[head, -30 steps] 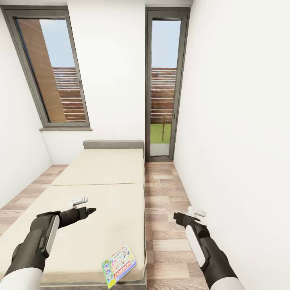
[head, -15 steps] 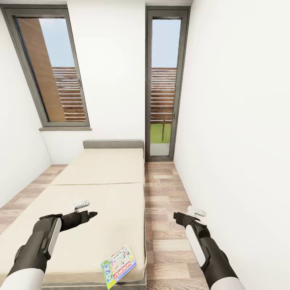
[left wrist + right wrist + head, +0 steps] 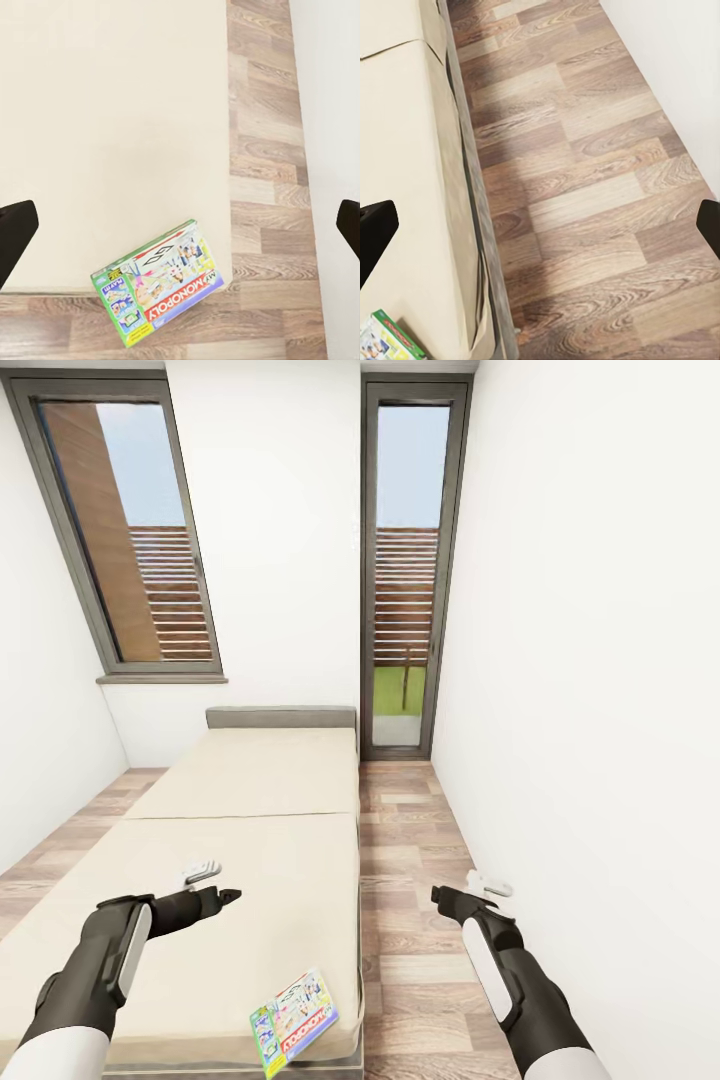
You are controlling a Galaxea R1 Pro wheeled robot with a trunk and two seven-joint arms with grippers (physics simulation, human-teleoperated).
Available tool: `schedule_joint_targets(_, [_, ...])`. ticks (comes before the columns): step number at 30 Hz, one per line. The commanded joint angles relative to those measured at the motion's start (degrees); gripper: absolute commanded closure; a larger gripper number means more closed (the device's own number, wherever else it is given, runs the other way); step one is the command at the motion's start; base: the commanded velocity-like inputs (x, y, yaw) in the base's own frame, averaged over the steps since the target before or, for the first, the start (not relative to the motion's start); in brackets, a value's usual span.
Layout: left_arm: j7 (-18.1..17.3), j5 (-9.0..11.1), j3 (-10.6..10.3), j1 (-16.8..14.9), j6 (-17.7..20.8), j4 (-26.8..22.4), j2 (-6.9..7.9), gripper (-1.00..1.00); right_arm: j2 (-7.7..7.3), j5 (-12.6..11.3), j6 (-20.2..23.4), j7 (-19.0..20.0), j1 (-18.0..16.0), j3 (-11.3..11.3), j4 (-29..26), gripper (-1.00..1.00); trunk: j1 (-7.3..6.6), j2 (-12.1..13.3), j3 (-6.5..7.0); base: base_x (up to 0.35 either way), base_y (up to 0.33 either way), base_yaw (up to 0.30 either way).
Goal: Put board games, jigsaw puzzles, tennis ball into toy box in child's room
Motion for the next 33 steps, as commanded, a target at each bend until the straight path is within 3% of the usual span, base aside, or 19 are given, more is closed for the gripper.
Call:
schedule_joint_targets(1, [-0.38,-0.26,0.19,-0.06,0.28,-0.02,-0.02,-1.0,-0.05,-0.6,0.15,-0.37,-0.05,0.12,-0.11,-1.0,0.02,-0.09,-0.11,0.0,0.0,0.0])
schedule_joint_targets(10, [-0.48,-0.22,0.97,-0.06,0.21,-0.1,-0.56,-1.0,-0.23,-0.63,0.59,2.24,-0.05,-0.02,-1.46,-1.0,0.02,-0.09,-0.11,0.0,0.0,0.0])
schedule_joint_targets(19, [-0.43,-0.19,1.12,-0.06,0.18,0.06,-0.96,-1.0,-0.46,-0.74,1.34,5.44,0.08,-0.24,-3.95,-1.0,2.0,-3.7,-1.72,0.0,0.0,0.0])
schedule_joint_targets(28, [-0.53,0.3,2.2,-0.06,0.1,0.43,-1.53,-1.0,-0.55,-1.49,4.78,10.45,0.12,-1.27,-5.71,-1.0,3.98,-7.31,-3.34,0.0,0.0,0.0])
schedule_joint_targets(33, [-0.73,1.51,3.4,-0.06,-0.22,1.2,-1.67,-1.0,-0.69,-4.23,5.69,15.96,0.0,-3.54,-5.87,-1.0,5.07,-9.32,-4.24,0.0,0.0,0.0])
